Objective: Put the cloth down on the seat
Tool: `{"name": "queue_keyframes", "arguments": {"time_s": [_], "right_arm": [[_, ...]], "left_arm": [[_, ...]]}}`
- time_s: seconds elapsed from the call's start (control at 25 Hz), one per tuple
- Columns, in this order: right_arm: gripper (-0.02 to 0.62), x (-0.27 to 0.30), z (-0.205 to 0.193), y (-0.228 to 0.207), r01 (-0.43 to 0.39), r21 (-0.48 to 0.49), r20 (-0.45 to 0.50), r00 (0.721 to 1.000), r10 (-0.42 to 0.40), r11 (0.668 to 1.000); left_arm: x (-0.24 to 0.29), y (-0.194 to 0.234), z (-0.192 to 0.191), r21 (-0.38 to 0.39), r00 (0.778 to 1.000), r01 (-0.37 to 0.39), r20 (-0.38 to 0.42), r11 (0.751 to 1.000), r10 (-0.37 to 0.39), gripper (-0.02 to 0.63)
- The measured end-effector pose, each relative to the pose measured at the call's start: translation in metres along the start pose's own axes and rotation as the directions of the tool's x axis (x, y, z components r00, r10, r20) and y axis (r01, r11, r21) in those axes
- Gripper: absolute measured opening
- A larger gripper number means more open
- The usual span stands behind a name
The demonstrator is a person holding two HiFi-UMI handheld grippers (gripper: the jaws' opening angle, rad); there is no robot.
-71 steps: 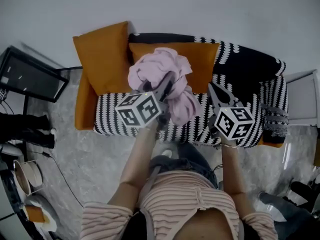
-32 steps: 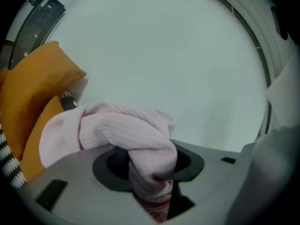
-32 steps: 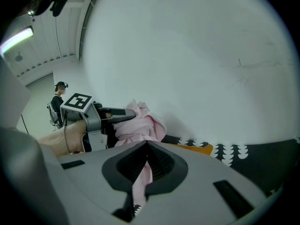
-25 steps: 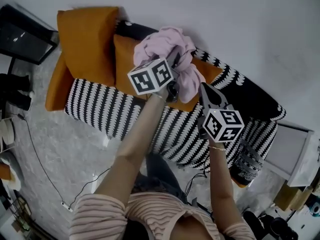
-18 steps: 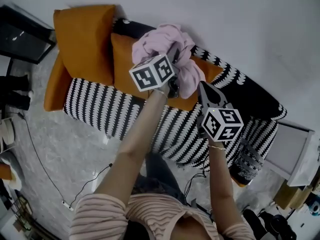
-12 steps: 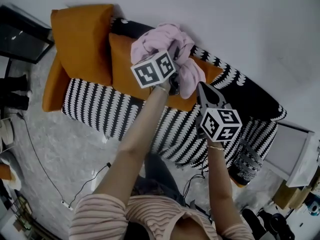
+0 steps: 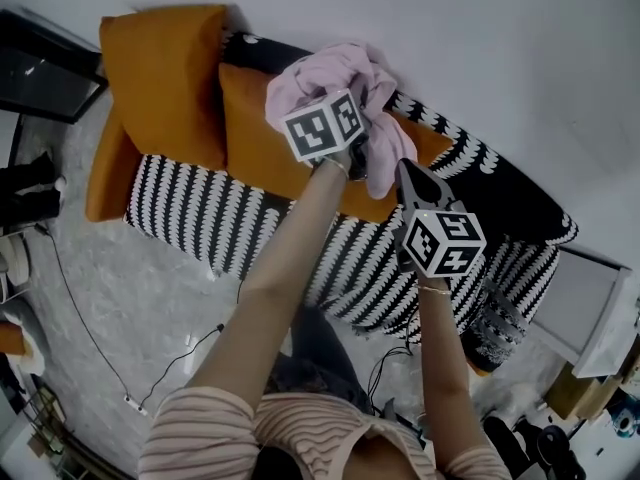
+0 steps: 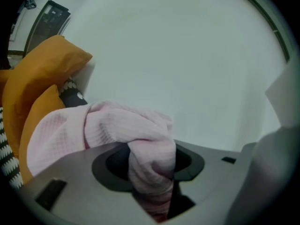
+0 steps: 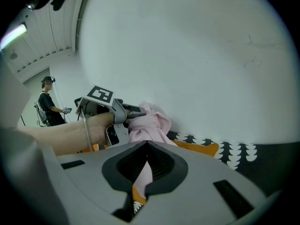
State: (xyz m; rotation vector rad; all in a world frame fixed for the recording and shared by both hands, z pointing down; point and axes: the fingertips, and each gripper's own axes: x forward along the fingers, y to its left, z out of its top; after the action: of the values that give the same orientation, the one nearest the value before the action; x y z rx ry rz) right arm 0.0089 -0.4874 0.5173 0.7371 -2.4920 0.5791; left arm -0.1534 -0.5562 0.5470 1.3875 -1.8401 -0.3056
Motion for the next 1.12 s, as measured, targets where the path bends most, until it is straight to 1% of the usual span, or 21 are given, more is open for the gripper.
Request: {"name": "queue_keyframes", "arguments": {"time_s": [0.24,0.48,0.6,0.68,0.8,0.88,1.0,1.04,1.12], "right_arm": [[0.008,0.026,-0.004,0.008,-0.024,-0.035,-0.038,0.999,0.022,0.999],[0.008,0.046,-0.004,0.011,-0.026,-0.071,-0.071,0.997,0.021,0.997],[0.008,0.052,0.0,0.013,-0.023,-0.087,-0.079,0.997,0.016,0.996],[0.008,0.054,0.002,0.015,-0.017,-0.098,-0.084,0.996,0.009,0.995],[0.008,0.056,0.008,0.018,-0.009,-0.113,-0.087,0.996,-0.001,0.994],[0.008,0.056,0.012,0.019,-0.005,-0.114,-0.085,0.996,-0.005,0.993],[0.008,0.053,0.018,0.022,0.002,-0.115,-0.079,0.997,-0.011,0.993],[0.008,0.052,0.021,0.023,0.004,-0.117,-0.074,0.997,-0.013,0.993],[0.008,0.049,0.028,0.023,0.011,-0.127,-0.063,0.998,-0.019,0.992]], "left_arm": [[0.011,0.006,-0.002,0.018,1.0,-0.019,-0.021,1.0,0.019,0.199],[0.014,0.006,-0.002,0.028,1.0,0.0,-0.017,1.0,0.0,0.207],[0.015,0.005,-0.003,0.036,0.999,0.002,-0.042,0.999,-0.001,0.209],[0.016,0.003,-0.004,0.056,0.998,-0.007,-0.068,0.998,0.011,0.21],[0.016,0.003,-0.005,0.114,0.992,-0.04,-0.113,0.993,0.053,0.23],[0.013,0.004,-0.004,0.159,0.987,-0.07,-0.134,0.985,0.092,0.253],[0.004,0.012,0.001,0.22,0.978,-0.125,-0.139,0.968,0.158,0.278],[0.003,0.013,0.002,0.226,0.977,-0.129,-0.138,0.966,0.162,0.282],[0.001,0.009,0.004,0.221,0.98,-0.112,-0.135,0.969,0.144,0.287]]}}
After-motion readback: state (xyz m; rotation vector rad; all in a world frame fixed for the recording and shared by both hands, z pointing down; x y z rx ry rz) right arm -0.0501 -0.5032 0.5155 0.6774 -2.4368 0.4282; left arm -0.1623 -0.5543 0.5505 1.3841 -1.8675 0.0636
